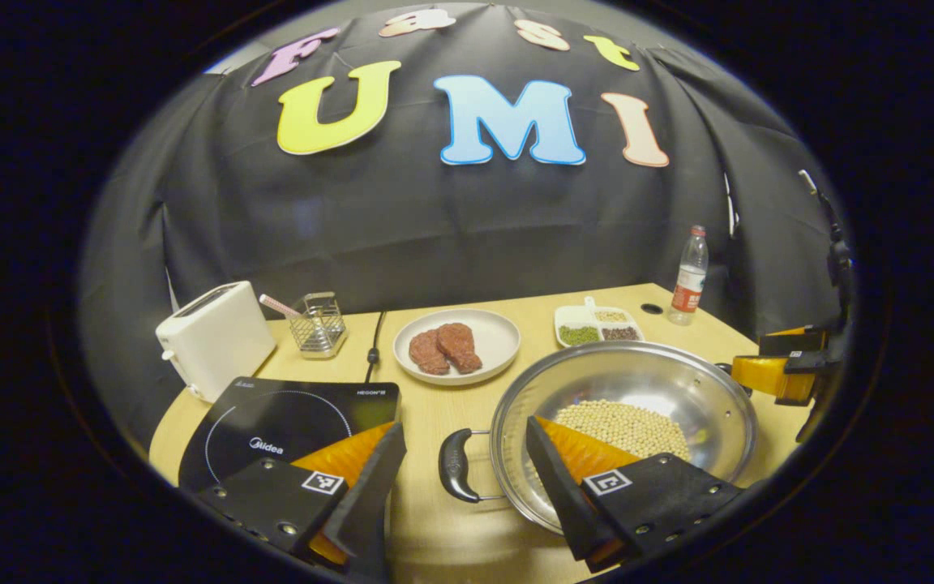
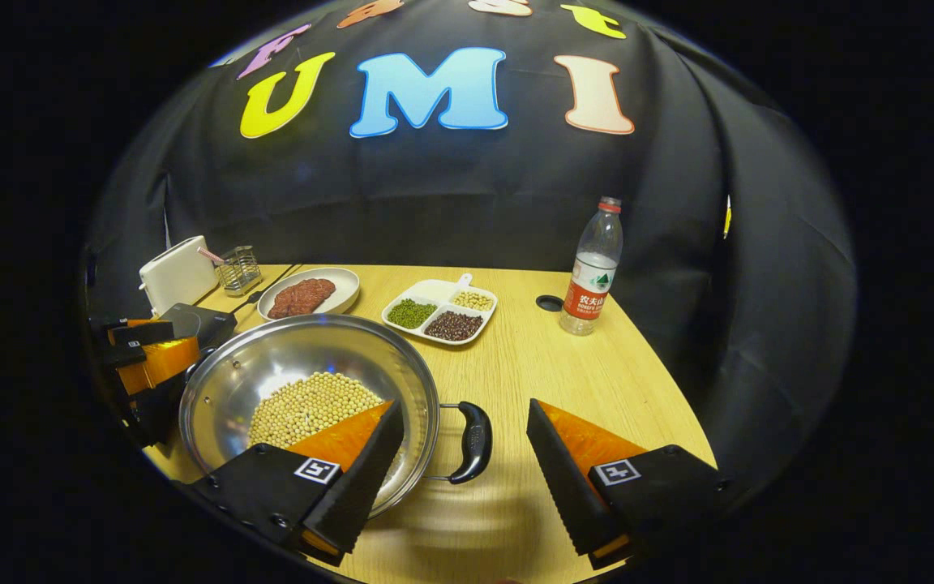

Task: First push the handle of the pot to place it horizontally, then grasp the pot with both hands and set it on the induction cooktop.

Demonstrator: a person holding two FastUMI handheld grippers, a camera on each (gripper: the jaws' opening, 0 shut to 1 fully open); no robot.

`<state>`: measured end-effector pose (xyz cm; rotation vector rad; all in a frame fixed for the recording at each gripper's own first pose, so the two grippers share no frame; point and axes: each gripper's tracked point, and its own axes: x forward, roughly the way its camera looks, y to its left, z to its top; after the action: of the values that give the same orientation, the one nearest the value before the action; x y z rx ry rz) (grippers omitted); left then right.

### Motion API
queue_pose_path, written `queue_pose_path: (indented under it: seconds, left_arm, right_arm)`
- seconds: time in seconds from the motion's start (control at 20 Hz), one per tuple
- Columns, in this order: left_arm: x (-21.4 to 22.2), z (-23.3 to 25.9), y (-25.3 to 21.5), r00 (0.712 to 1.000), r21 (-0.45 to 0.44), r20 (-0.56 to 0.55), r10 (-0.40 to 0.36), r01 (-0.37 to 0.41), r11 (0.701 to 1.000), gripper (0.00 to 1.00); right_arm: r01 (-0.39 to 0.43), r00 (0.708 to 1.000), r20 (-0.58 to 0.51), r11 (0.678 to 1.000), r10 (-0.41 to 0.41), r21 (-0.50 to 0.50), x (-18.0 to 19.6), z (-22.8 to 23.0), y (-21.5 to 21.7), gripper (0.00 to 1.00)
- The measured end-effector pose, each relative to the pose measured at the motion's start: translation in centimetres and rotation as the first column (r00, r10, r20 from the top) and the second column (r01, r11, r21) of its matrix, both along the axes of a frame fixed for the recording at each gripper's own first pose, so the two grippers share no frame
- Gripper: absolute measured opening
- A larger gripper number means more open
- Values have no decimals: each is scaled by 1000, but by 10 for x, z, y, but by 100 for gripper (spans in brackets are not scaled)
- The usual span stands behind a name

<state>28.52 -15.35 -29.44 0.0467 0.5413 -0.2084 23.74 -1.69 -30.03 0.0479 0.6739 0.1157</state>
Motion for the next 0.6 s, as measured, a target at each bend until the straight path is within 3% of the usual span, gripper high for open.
queue_pose_path:
  seconds: [0.6]
  left_arm:
    - [7,-52,-8,992,25,-126,-1,4,1000,92]
  right_arm:
    - [10,992,-127,999,-4,50,9,-41,8,98]
